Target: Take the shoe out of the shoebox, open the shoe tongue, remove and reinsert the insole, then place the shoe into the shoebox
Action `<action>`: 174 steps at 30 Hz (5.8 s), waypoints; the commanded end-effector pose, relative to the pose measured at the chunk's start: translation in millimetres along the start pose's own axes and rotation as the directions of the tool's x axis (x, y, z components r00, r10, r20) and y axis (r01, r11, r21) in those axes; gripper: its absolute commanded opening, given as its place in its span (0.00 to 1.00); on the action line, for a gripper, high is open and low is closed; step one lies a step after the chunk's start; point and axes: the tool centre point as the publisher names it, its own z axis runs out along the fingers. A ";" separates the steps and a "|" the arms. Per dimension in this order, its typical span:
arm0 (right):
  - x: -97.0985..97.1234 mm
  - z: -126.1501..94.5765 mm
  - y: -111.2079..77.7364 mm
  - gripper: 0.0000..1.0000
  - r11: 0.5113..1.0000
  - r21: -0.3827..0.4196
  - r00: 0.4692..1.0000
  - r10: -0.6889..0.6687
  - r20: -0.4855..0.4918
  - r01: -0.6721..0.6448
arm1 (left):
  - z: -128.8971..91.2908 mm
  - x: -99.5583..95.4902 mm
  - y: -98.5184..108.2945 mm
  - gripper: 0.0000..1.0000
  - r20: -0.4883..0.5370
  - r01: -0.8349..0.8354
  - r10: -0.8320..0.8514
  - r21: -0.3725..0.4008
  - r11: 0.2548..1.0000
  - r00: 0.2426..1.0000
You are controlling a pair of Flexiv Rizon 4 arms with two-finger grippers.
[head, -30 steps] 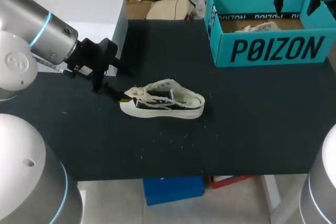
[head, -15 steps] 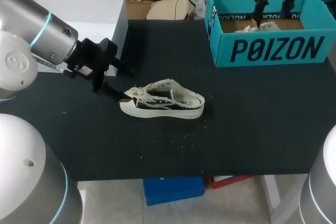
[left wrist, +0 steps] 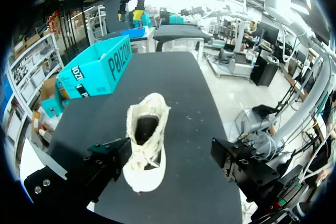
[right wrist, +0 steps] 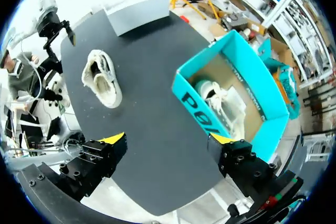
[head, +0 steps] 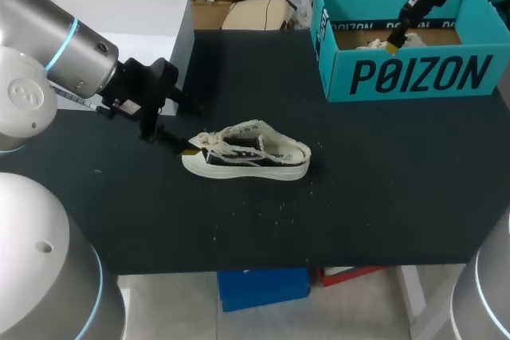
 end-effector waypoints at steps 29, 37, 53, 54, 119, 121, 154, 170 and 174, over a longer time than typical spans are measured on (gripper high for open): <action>92.5 70.4 8.8 1.00 0.813 -0.372 0.880 -0.475 0.020 0.447 | 1.6 0.4 0.7 1.00 0.003 -0.001 0.001 0.000 1.000 1.000; 126.9 104.6 9.0 1.00 0.806 -0.439 0.905 -0.422 0.046 0.398 | 1.6 0.4 0.7 1.00 0.003 -0.001 0.001 0.000 1.000 1.000; 146.3 183.3 29.9 1.00 0.757 -0.555 0.929 -0.360 0.088 0.345 | 1.6 0.4 0.7 1.00 0.003 -0.001 0.001 0.000 1.000 1.000; 147.3 185.9 31.2 1.00 0.751 -0.562 0.928 -0.362 0.087 0.346 | 1.6 0.4 0.7 1.00 0.003 -0.001 0.001 0.000 1.000 1.000; 186.6 263.0 40.6 0.00 0.698 -0.686 0.917 -0.383 -0.112 0.208 | -2.2 -1.5 -9.1 1.00 0.142 0.108 -0.083 -0.178 0.978 0.986; 186.6 263.0 40.6 0.00 0.698 -0.686 0.917 -0.383 -0.112 0.208 | -5.3 -0.7 -14.7 1.00 0.223 0.189 -0.136 -0.237 0.953 0.965; 186.6 263.0 40.6 0.00 0.698 -0.686 0.917 -0.383 -0.112 0.208 | 32.7 -9.0 -44.6 1.00 0.560 0.778 -0.542 -0.408 0.478 0.627; 186.6 263.0 40.6 0.00 0.698 -0.686 0.917 -0.383 -0.112 0.208 | 36.3 -13.9 -42.4 1.00 0.710 0.913 -0.581 -0.367 0.178 0.399; 186.6 263.0 40.6 0.00 0.698 -0.686 0.917 -0.383 -0.112 0.208 | 44.3 -18.1 -42.2 1.00 0.759 0.940 -0.561 -0.319 0.124 0.331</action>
